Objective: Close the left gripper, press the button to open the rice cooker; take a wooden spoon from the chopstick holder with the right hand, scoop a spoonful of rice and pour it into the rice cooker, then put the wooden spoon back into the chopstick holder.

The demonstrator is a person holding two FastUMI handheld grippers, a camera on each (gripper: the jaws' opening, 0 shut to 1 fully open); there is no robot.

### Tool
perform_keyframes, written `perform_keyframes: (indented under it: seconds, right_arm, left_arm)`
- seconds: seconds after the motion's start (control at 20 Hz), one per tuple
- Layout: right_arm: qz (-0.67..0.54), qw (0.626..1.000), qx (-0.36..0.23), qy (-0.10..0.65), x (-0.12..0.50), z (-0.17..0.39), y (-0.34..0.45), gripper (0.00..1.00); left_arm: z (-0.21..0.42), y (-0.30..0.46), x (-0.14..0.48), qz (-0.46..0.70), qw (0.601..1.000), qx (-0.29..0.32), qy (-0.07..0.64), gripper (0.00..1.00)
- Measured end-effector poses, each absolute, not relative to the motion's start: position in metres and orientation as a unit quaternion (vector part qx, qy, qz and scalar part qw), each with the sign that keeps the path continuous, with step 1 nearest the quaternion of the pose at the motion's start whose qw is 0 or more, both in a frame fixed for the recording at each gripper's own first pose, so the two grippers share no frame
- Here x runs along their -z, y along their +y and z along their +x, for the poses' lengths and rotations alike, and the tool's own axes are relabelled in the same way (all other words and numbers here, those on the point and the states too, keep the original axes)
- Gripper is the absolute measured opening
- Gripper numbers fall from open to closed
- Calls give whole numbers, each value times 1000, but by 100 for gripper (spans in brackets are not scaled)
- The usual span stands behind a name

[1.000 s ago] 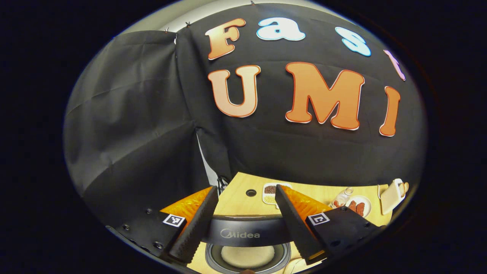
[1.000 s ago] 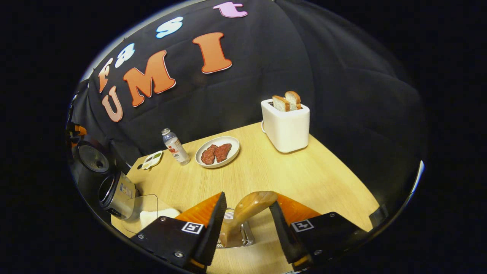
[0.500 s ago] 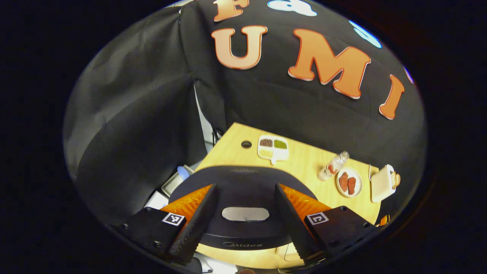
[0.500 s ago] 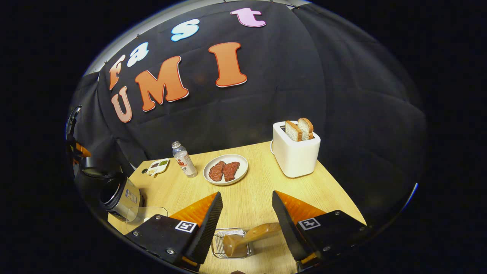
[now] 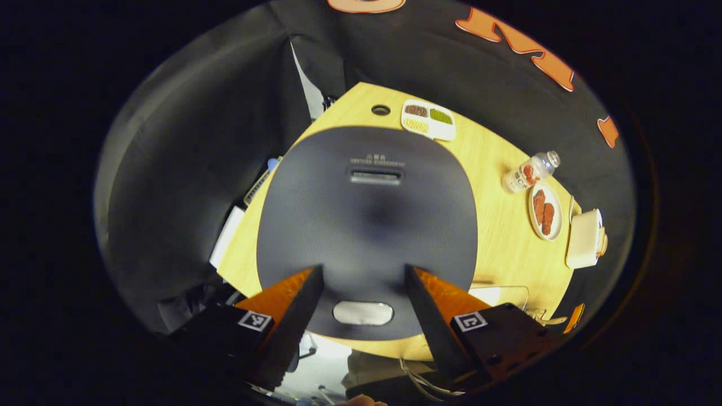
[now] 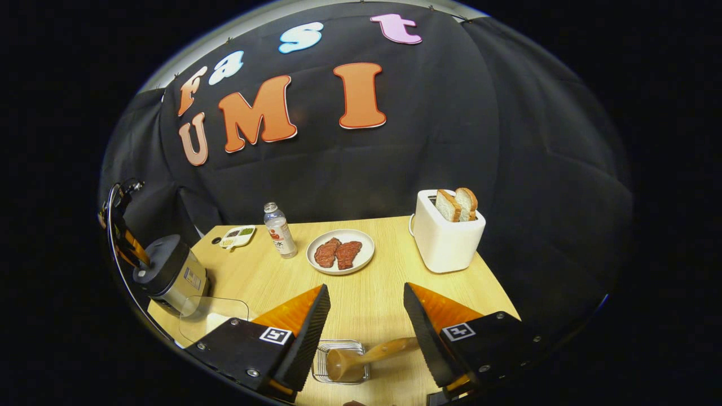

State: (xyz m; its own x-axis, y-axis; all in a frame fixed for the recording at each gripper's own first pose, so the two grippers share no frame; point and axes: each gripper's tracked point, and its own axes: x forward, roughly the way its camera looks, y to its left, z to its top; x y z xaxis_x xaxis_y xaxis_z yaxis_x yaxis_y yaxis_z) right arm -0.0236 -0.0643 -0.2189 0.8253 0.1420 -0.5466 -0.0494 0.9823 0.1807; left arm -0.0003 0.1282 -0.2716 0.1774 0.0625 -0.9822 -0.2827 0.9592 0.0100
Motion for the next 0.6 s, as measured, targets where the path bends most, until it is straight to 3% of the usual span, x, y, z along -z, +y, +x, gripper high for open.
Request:
perform_keyframes:
  seconds: [0.3, 0.6]
  right_arm:
    - [74, 958, -63, 271, 200, -17, -49, 83]
    - [61, 970, -71, 223, 157, -1, -37, 87]
  left_arm:
    - [11, 125, 269, -62, 794, -106, 596, 100]
    - [37, 99, 237, -98, 889, -91, 439, 100]
